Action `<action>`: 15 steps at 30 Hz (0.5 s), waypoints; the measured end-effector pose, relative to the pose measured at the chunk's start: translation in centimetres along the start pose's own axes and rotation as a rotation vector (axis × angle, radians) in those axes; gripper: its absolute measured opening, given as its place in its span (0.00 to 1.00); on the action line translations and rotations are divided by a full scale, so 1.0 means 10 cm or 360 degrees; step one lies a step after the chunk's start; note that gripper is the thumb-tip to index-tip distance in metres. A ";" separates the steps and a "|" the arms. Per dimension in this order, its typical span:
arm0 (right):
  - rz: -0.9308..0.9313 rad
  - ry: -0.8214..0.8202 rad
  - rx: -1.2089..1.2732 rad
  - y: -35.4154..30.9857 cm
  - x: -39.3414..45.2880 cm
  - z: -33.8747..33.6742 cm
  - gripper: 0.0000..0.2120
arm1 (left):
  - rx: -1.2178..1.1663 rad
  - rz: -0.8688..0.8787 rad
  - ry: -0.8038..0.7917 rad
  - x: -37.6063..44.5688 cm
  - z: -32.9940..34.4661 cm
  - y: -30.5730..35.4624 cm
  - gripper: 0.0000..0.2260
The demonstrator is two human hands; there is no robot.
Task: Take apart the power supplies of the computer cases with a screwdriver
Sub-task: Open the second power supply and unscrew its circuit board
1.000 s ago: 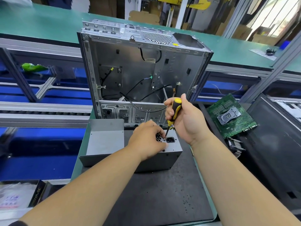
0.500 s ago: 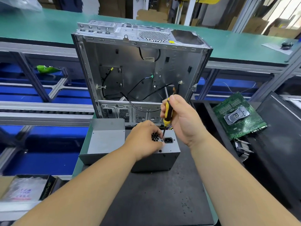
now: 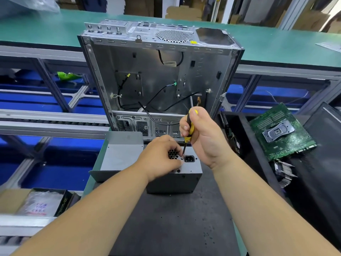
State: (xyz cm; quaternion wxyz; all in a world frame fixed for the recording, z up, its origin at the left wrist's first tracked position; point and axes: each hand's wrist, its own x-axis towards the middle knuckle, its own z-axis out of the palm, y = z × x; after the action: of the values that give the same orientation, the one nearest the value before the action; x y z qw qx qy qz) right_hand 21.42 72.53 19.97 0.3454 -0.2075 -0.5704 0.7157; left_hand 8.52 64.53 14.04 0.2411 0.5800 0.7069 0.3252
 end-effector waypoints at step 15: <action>0.0214 -0.0014 0.0118 -0.08 0.07 0.04 0.27 | 0.0002 -0.0013 -0.0009 -0.03 0.01 0.04 0.12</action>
State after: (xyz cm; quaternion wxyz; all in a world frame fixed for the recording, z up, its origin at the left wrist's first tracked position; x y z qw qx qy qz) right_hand 20.87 72.79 20.88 0.3014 -0.2292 -0.5298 0.7589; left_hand 8.96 64.35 14.27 0.2440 0.5782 0.7088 0.3223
